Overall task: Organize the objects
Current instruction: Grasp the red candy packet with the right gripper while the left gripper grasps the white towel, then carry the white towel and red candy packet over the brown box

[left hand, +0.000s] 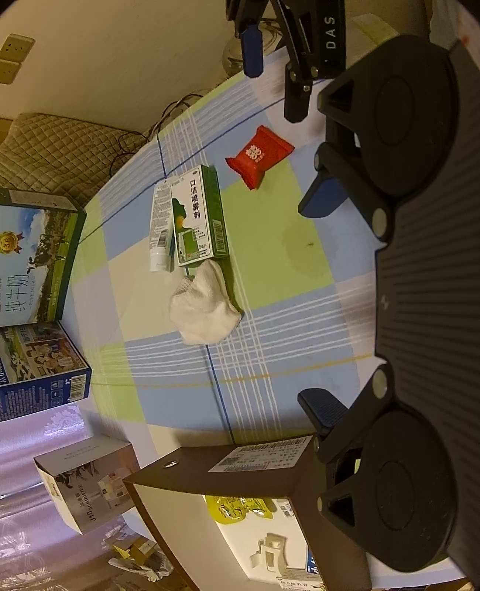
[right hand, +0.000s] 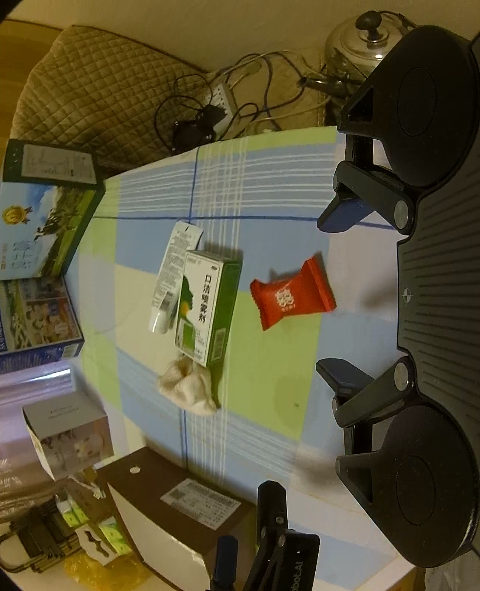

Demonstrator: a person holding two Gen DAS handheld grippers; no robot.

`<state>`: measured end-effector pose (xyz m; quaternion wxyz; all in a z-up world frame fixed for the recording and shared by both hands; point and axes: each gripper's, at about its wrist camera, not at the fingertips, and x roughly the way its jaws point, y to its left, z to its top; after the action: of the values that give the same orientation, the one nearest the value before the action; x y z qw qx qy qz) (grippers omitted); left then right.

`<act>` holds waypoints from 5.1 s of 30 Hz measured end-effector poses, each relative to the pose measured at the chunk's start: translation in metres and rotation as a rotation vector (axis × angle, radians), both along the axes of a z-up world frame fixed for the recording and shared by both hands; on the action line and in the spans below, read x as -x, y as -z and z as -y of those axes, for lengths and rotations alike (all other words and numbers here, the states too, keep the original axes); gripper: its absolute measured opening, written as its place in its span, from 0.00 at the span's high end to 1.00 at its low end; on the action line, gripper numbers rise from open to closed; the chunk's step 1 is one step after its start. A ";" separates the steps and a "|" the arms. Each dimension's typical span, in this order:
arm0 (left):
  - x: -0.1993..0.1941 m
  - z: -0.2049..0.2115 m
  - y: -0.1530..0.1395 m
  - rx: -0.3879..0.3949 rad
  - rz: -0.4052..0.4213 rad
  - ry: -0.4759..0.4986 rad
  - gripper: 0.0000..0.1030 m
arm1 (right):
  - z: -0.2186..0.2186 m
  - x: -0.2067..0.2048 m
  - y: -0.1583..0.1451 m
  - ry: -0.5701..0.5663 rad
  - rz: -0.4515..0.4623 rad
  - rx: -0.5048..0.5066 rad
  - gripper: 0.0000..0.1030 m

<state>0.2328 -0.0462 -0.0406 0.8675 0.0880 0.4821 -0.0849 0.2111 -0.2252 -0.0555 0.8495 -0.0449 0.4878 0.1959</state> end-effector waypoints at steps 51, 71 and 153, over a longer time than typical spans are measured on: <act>-0.103 -0.005 0.044 0.033 -0.037 0.019 0.06 | 0.027 -0.063 0.021 0.099 0.036 -0.052 0.78; -0.177 0.006 0.090 0.068 -0.132 -0.027 0.14 | 0.060 -0.077 0.016 0.233 0.033 -0.082 0.78; 0.003 -0.338 -0.064 0.089 0.207 -0.411 0.51 | -0.332 -0.035 -0.035 -0.335 0.112 -0.240 0.78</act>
<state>0.2295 0.2919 0.0237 0.9144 -0.0421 0.3942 0.0821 0.2461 0.1069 -0.0208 0.8301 -0.0349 0.3987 0.3884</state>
